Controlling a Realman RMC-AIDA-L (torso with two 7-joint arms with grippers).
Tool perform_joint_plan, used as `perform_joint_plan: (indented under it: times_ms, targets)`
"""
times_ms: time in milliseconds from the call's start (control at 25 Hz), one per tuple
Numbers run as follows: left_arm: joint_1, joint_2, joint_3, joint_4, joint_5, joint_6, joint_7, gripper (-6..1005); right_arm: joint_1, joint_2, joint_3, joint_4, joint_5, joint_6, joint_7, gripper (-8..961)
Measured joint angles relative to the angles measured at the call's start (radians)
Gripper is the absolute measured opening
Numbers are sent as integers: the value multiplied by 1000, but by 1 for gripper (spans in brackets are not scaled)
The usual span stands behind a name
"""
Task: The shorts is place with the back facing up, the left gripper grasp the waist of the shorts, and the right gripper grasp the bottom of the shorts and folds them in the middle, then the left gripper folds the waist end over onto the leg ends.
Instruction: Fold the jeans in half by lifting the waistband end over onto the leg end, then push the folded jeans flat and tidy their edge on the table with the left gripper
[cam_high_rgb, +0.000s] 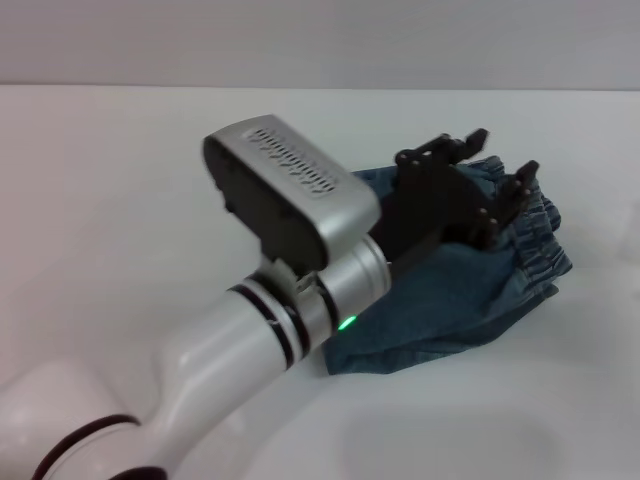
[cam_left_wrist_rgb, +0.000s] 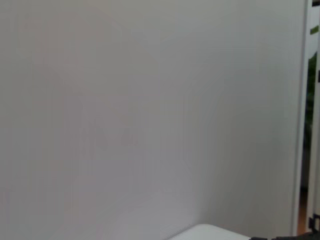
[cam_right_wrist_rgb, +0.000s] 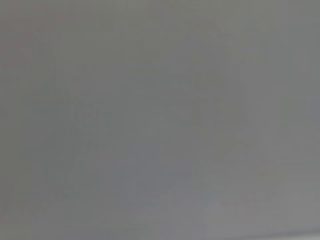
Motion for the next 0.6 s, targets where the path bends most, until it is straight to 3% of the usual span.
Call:
perform_joint_plan:
  times_ms: [240, 440, 600]
  targets:
    - [79, 4, 2, 54, 56, 182, 5, 578, -11, 2, -45, -82, -26, 212, 0, -2]
    - [108, -3, 42, 209, 74, 445, -2, 693, 5, 3, -68, -246, -27, 475, -2, -2]
    - [109, -6, 68, 291, 69, 492, -4, 776, 12, 3, -83, -330, -27, 545, -8, -1]
